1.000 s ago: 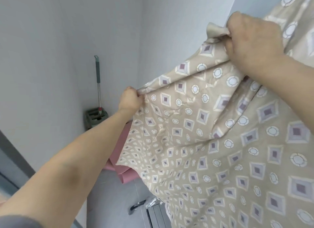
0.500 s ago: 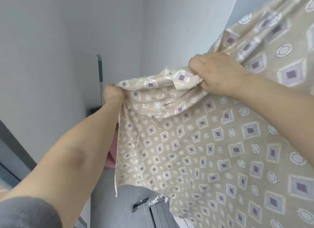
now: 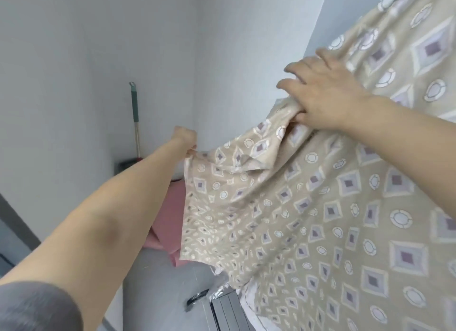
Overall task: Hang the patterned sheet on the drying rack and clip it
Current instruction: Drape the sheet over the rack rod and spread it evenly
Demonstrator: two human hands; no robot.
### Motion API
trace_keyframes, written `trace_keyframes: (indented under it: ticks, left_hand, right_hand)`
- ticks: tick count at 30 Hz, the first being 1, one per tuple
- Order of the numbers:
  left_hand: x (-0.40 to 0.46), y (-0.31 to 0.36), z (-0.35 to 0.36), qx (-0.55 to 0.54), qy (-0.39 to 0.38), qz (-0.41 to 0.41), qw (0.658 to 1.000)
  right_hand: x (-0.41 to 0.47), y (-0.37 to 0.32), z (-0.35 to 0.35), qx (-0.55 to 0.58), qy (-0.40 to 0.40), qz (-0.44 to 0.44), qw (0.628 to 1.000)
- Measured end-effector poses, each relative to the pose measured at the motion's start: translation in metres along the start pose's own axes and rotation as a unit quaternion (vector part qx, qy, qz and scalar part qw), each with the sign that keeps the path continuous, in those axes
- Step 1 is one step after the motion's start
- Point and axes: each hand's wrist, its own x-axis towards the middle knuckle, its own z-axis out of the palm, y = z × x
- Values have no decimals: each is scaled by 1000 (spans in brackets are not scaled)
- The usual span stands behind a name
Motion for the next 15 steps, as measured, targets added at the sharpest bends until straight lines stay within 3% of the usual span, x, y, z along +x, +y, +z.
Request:
trace_keyframes:
  ticks: [3, 7, 11, 15]
  left_hand:
    - [-26, 38, 24, -57, -17, 104, 993]
    - [-82, 79, 51, -117, -124, 254, 952]
    - [-139, 100, 75, -53, -223, 372, 899]
    - [-174, 116, 101, 14, -266, 444, 856]
  right_hand:
    - [-19, 20, -9, -39, 22, 77, 996]
    - [-46, 42, -22, -74, 58, 173, 980]
    - [-68, 53, -34, -100, 67, 250, 961]
    - [-85, 65, -44, -118, 75, 328, 934]
